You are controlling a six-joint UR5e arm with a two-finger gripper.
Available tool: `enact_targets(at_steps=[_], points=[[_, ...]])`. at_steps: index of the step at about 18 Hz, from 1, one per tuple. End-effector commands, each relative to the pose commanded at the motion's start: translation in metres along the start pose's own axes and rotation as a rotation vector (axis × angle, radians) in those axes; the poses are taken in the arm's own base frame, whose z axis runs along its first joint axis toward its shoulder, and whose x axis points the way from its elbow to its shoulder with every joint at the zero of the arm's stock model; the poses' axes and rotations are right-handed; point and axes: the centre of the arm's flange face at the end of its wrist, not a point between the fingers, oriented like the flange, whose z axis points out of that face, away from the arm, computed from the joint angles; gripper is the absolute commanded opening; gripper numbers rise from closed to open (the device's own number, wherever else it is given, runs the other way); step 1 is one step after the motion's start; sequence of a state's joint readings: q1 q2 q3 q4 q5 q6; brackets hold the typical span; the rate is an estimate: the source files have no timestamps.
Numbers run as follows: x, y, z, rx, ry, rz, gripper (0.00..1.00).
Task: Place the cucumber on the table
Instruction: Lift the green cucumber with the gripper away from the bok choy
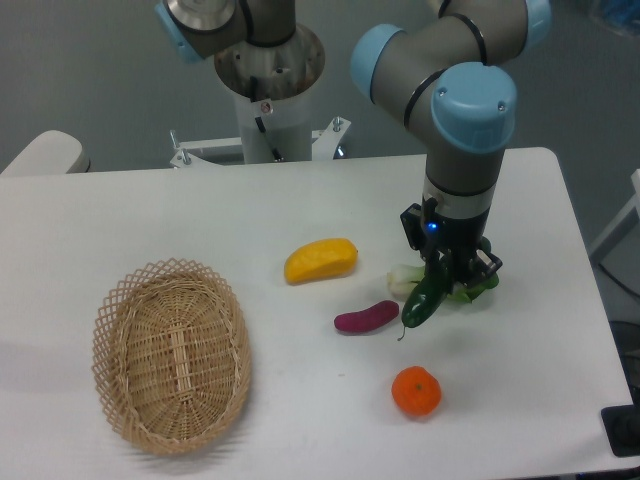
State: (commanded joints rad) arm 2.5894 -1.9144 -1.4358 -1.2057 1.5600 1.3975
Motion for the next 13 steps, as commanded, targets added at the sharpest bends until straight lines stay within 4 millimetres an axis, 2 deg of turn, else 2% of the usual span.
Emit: enact_targets(at_steps=[4, 10, 13], points=[[0.000, -0.004, 0.001, 0.000, -0.002, -0.003, 0.23], [0.005, -0.033, 0.018, 0.003, 0.014, -0.109, 0.23], [0.006, -0.041, 0.018, 0.007, 0.002, -0.122, 0.23]])
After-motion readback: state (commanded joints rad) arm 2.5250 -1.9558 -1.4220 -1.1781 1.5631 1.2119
